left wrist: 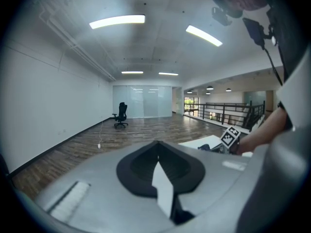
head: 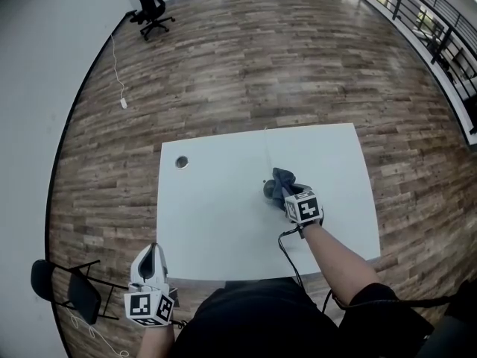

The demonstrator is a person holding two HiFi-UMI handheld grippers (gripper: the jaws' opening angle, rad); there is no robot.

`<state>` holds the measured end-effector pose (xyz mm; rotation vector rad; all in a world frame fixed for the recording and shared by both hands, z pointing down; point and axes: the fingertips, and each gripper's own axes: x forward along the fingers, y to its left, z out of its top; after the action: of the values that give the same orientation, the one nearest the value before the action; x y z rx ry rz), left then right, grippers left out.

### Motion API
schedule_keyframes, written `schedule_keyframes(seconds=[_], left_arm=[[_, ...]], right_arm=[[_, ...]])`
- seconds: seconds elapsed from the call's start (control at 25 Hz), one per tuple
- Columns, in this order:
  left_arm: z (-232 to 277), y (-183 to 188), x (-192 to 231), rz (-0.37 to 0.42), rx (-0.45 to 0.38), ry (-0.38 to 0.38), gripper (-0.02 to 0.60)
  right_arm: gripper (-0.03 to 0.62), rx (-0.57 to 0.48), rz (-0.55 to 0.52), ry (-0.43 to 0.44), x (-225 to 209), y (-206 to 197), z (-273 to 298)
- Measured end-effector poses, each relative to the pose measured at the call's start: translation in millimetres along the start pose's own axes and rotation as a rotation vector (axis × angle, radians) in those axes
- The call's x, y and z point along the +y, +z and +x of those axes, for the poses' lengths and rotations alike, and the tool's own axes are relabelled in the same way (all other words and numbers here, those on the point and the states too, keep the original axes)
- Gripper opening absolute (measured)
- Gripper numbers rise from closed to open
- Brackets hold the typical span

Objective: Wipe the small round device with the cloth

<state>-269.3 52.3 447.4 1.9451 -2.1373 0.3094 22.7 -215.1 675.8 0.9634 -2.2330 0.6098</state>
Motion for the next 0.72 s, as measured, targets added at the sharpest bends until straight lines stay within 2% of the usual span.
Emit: schedule_keyframes(seconds=[0.36, 0.56, 0.72], left_arm=[[10, 4, 3, -0.006, -0.002, -0.029, 0.008], [22, 6, -3, -0.004, -0.009, -0.071, 0.008], [30, 10, -7, 0.002, -0.02, -0.097, 0.008]], right_arm=[[0.06, 0.068, 0.002, 0.032, 32, -36, -5], [0.06, 0.09, 0.013, 0.06, 49, -49, -8], [0.06, 0.025, 0.036, 0.019, 44, -40, -20]])
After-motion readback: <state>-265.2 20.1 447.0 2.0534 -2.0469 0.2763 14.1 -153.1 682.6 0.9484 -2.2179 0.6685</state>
